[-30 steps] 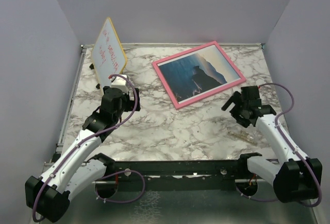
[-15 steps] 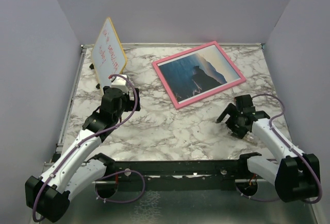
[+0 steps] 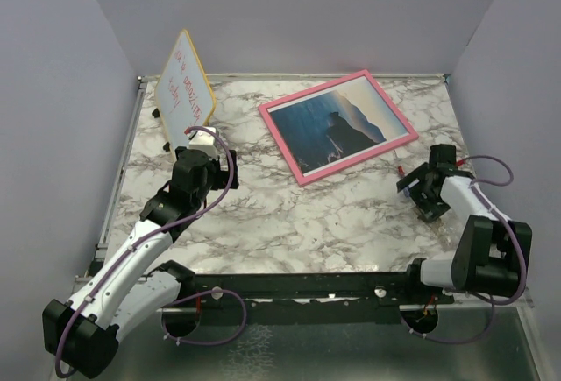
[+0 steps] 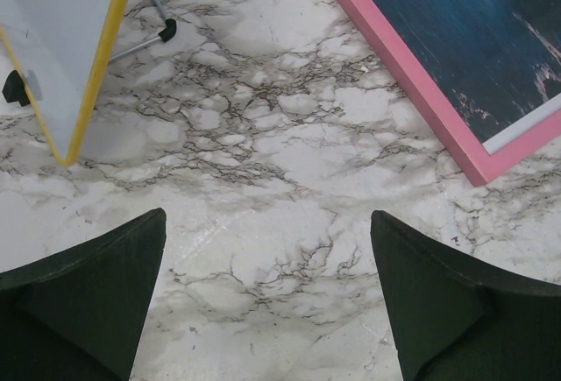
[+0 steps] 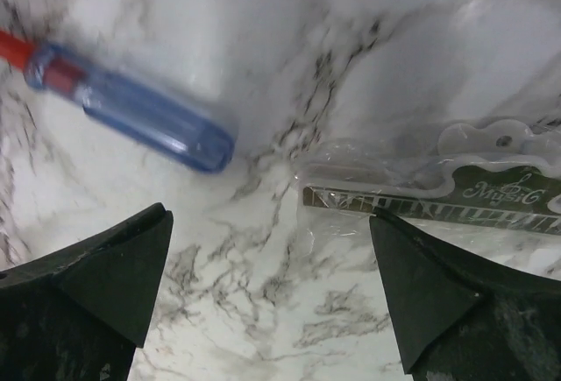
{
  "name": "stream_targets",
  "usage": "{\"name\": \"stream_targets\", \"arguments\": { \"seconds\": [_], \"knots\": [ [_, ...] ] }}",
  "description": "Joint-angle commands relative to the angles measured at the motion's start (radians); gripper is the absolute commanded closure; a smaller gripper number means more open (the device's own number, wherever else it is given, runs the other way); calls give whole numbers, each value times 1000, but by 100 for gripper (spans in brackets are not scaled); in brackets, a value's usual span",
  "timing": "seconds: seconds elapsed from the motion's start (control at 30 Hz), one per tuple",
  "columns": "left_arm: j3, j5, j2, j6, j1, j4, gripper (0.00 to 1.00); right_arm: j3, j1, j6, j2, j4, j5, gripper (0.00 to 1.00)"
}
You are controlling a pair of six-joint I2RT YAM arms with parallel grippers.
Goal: Take the photo out of the frame
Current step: Adjust the distractor at the center of the board.
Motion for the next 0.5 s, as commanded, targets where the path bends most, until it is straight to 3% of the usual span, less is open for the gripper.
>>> {"name": "stream_targets", "arguments": {
  "seconds": [0.0, 0.33, 0.47],
  "knots": [
    [-15, -23, -15, 7, -3, 5, 1, 1, -125, -96, 39, 127, -20, 0],
    [-14, -10, -4, 6, -3, 9, 1, 45, -152, -184, -66, 93, -167, 0],
    [-13, -3, -1, 6, -3, 11, 1, -12, -152, -115, -118, 44, -187, 0]
  ]
}}
